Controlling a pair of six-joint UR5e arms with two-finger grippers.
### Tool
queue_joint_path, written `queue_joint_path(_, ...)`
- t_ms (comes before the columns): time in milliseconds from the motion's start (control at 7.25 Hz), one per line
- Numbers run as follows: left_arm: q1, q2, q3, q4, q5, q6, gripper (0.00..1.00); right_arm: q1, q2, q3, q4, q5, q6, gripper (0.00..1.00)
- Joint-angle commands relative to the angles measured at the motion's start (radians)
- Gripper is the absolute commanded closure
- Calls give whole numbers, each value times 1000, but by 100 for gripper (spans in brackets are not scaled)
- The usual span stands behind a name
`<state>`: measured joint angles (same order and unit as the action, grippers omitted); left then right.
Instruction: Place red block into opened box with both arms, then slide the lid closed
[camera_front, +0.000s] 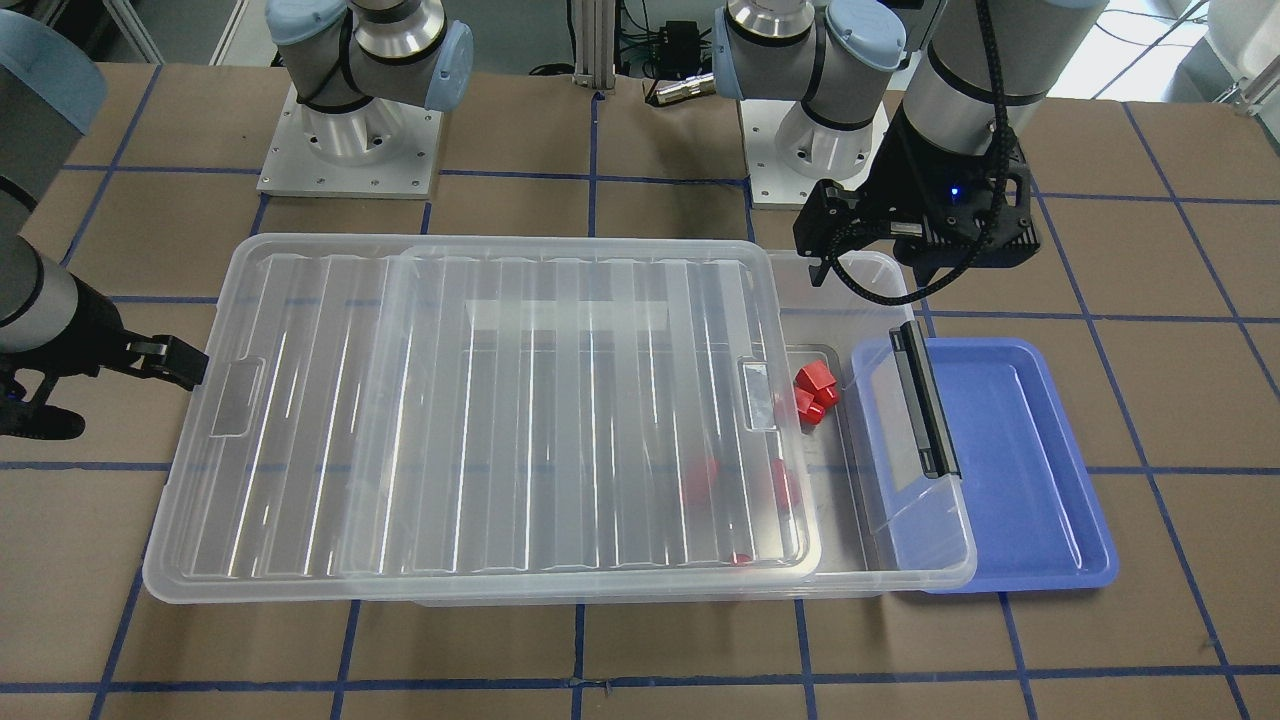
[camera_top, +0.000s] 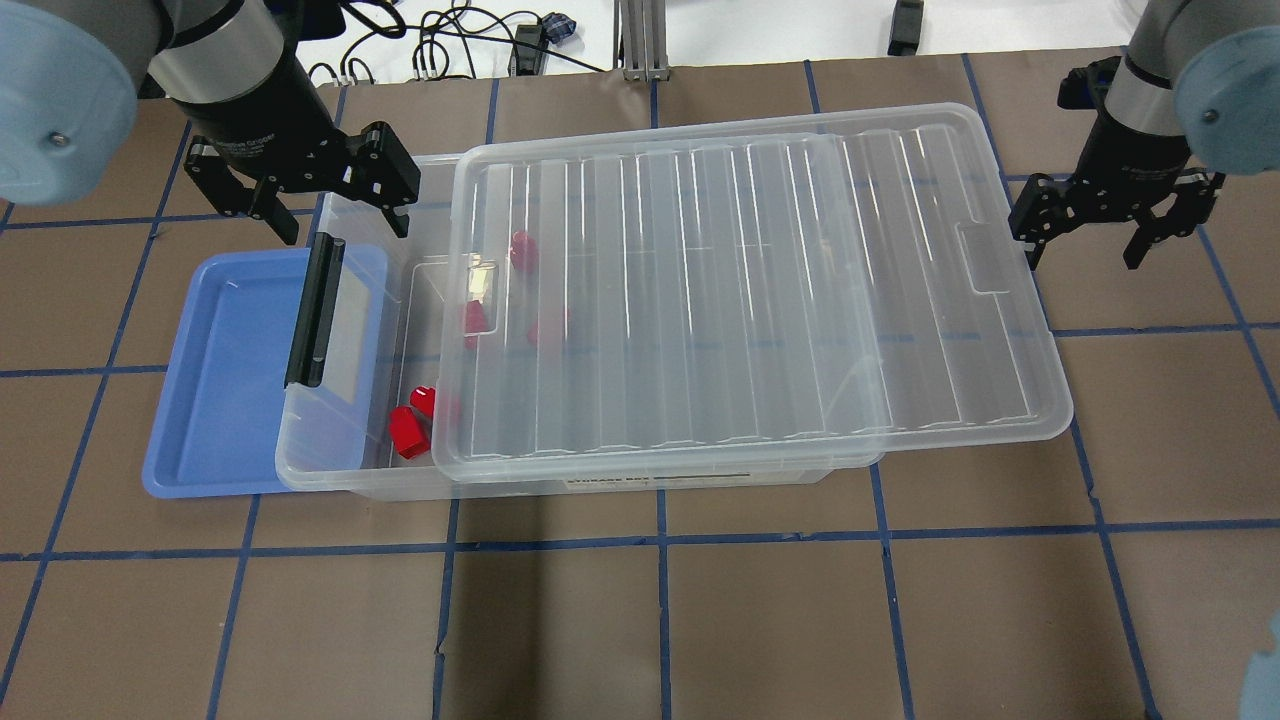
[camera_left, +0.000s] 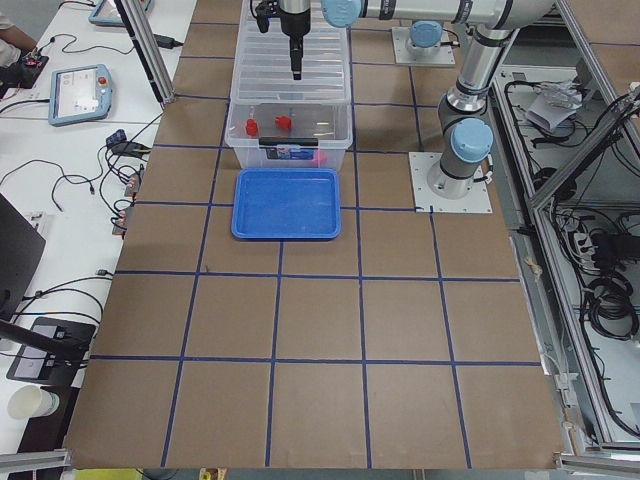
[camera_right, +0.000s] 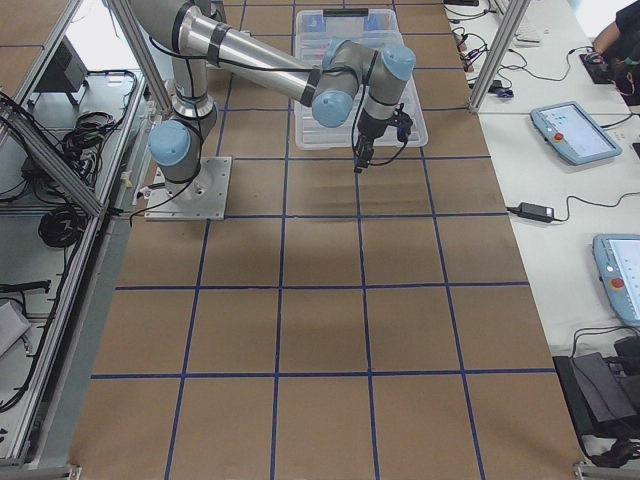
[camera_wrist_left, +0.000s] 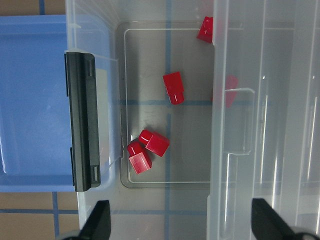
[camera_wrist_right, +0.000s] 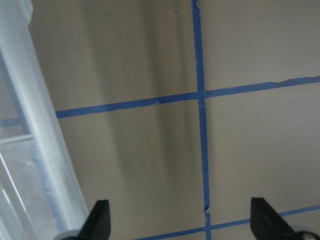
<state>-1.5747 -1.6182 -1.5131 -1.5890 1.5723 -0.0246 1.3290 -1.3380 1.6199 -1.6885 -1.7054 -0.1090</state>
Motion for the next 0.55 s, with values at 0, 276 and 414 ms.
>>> queue_joint_path(0,-1,0,1,1,0,0,0,84,2,0,-2,4,125,0)
queue_joint_path(276,1,0,1,1,2,0,0,128,2,0,-3,18,146,0)
queue_joint_path(414,1,0,2,1,2,0,0,142,0,0,-2,32,191,0)
